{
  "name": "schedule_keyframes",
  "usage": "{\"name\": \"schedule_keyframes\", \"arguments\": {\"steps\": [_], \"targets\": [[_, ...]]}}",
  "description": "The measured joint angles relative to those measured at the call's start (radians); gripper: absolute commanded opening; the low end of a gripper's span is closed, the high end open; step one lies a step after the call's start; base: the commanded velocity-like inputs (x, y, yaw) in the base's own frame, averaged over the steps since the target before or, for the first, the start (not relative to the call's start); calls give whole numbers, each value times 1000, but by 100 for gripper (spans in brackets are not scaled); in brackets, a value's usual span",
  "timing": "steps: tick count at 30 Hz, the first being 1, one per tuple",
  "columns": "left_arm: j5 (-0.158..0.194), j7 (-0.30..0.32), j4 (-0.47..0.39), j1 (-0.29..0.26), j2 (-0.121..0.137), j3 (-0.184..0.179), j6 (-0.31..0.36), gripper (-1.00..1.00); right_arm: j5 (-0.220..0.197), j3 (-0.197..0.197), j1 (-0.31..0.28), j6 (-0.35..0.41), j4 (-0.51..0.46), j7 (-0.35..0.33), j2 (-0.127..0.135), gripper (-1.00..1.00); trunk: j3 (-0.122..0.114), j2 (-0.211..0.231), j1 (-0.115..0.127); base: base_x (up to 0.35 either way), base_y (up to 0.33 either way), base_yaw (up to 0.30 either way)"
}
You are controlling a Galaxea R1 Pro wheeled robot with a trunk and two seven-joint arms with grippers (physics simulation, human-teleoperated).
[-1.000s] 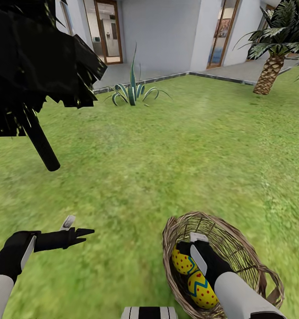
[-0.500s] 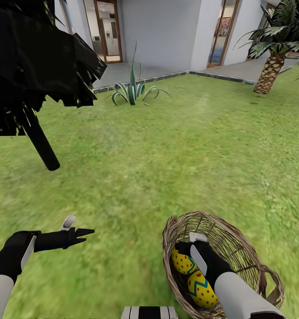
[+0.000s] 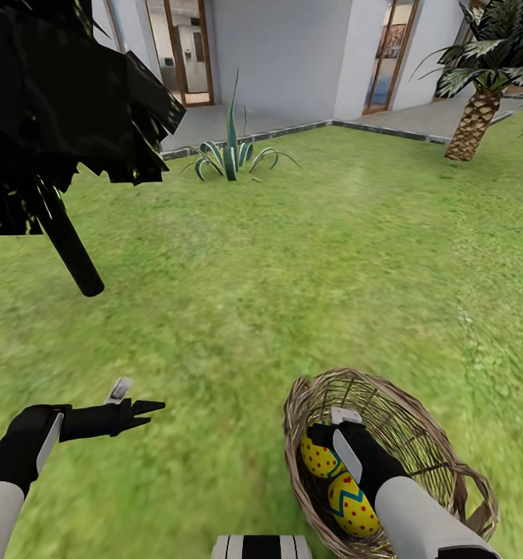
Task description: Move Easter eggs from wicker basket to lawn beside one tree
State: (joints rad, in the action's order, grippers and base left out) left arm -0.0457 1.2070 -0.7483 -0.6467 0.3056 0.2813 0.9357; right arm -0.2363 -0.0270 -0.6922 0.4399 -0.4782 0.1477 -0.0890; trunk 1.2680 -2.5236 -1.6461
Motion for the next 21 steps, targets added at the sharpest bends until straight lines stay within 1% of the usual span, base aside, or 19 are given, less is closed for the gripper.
{"name": "schedule_keyframes", "arguments": {"steps": [21], "targets": [[0, 0, 0, 0, -1, 0, 0, 100, 0, -1, 0, -2, 0, -1, 0, -100, 0, 0, 0, 0, 0, 0]]}}
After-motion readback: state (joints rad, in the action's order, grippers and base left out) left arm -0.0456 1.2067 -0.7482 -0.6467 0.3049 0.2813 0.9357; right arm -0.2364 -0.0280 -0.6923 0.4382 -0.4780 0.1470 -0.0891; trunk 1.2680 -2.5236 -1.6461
